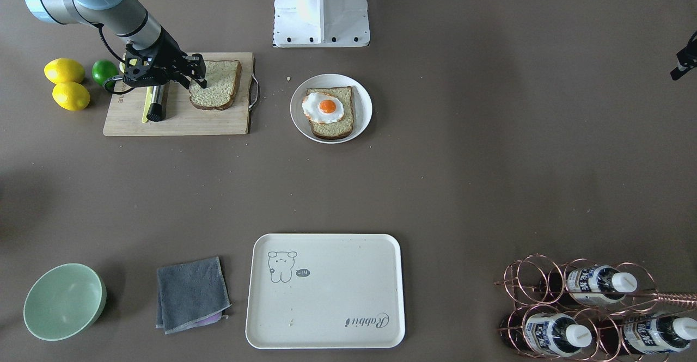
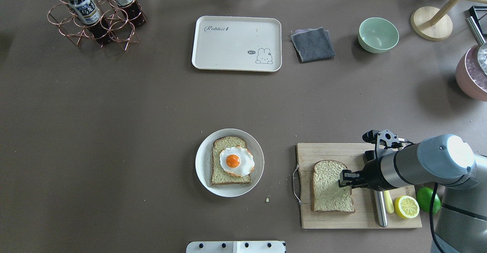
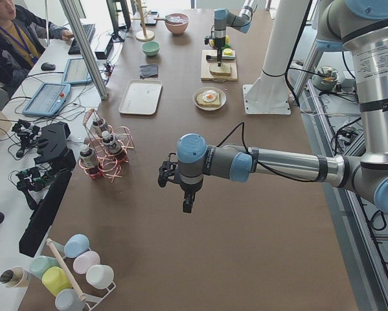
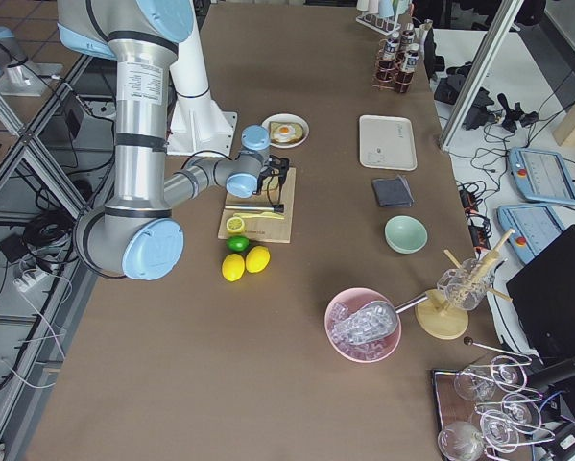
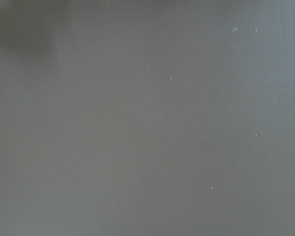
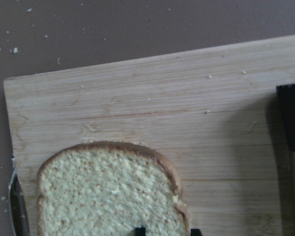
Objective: Make sandwich and place on tray
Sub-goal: 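Grasp the edge of the plain bread slice with the right gripper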
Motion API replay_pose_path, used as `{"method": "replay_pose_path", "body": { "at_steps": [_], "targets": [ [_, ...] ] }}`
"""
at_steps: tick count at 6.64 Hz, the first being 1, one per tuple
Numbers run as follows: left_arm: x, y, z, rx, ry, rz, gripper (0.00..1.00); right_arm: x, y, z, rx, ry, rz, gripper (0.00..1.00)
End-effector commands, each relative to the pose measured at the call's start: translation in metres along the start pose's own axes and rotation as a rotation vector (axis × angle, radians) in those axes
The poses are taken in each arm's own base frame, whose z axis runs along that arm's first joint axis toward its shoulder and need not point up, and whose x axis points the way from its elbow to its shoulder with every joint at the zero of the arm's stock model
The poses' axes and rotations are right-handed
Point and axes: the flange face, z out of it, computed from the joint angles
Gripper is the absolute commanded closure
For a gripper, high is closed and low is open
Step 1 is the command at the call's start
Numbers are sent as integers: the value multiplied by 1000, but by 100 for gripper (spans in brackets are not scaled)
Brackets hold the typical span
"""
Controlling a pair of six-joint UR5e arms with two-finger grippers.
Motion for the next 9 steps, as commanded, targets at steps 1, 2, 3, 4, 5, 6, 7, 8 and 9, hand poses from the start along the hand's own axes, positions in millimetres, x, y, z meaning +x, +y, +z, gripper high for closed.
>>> {"method": "replay_pose_path", "body": {
  "at_steps": [1,2,3,4,5,6,7,8,9],
  "targets": [
    [0,0,0,0,0,0,2,0,0,0,-1,-1,-1,94],
    [0,0,-1,1,0,1,2,0,0,-1,1,-1,0,99],
    [-1,1,-1,1,0,-1,2,0,0,0,-1,-1,-2,100],
    [-1,2,0,0,0,-3,2,-1,0,-1,0,-2,-1,100],
    [-1,2,0,0,0,-3,2,-2,1,-2,-3,-6,-4,100],
    [-1,2,-1,0,0,-3,2,-4,1,-2,-2,-10,-6,100],
    [-2,0,0,0,-1,-5,2,-6,1,-2,-2,-13,-7,100],
    [-2,2,-2,4,-1,-6,2,-7,0,-2,-2,-14,-7,100],
    [-2,3,-3,6,0,-6,2,-8,1,-3,-3,-16,-8,100]
  ]
}}
